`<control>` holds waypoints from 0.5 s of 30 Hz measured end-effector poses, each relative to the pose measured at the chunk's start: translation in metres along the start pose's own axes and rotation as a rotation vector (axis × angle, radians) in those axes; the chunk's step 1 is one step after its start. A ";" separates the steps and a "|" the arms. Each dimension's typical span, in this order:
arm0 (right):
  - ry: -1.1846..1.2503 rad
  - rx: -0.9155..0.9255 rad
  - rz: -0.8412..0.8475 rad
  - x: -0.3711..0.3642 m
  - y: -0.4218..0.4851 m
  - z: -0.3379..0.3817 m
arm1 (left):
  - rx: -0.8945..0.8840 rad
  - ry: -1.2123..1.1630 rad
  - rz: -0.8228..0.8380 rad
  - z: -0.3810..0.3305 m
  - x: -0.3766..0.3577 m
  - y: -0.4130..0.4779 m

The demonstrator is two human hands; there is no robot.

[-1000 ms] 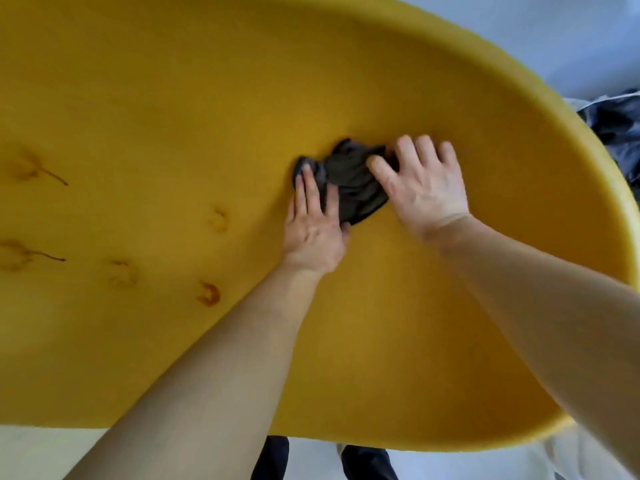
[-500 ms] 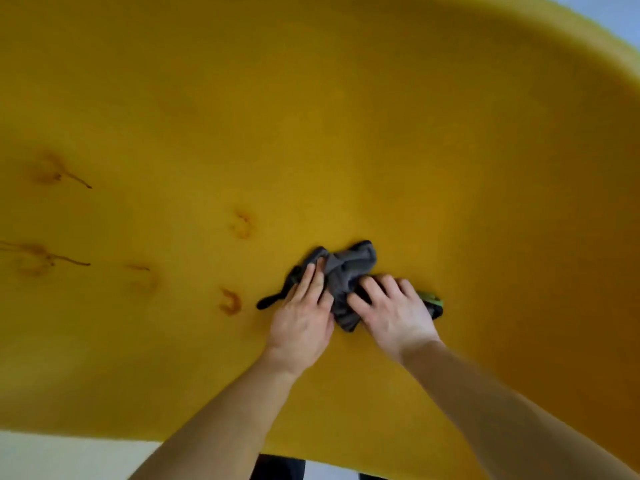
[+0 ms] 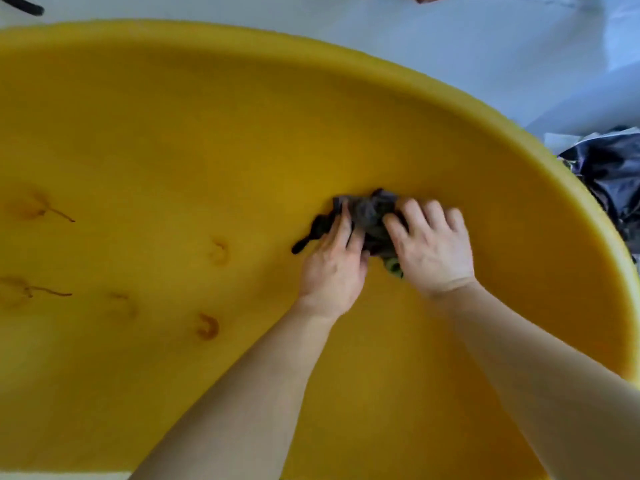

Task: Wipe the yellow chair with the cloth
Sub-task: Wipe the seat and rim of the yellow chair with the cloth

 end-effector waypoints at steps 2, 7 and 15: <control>0.100 0.039 0.296 -0.018 -0.062 0.030 | -0.002 0.017 0.215 0.007 -0.037 -0.062; 0.253 -0.008 0.817 -0.004 -0.140 0.083 | 0.090 -0.034 0.492 0.002 -0.049 -0.124; -0.072 -0.077 0.151 0.076 -0.015 -0.032 | 0.225 -0.403 -0.073 -0.065 0.045 0.000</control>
Point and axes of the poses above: each hand's wrist, its own y-axis towards the middle knuckle, its own x-axis out of the back of the hand, z = x × y, the point moved 4 cm from there along y, towards the middle knuckle, and after that the axes turned 4 degrees about -z, right-handed, at the moved point
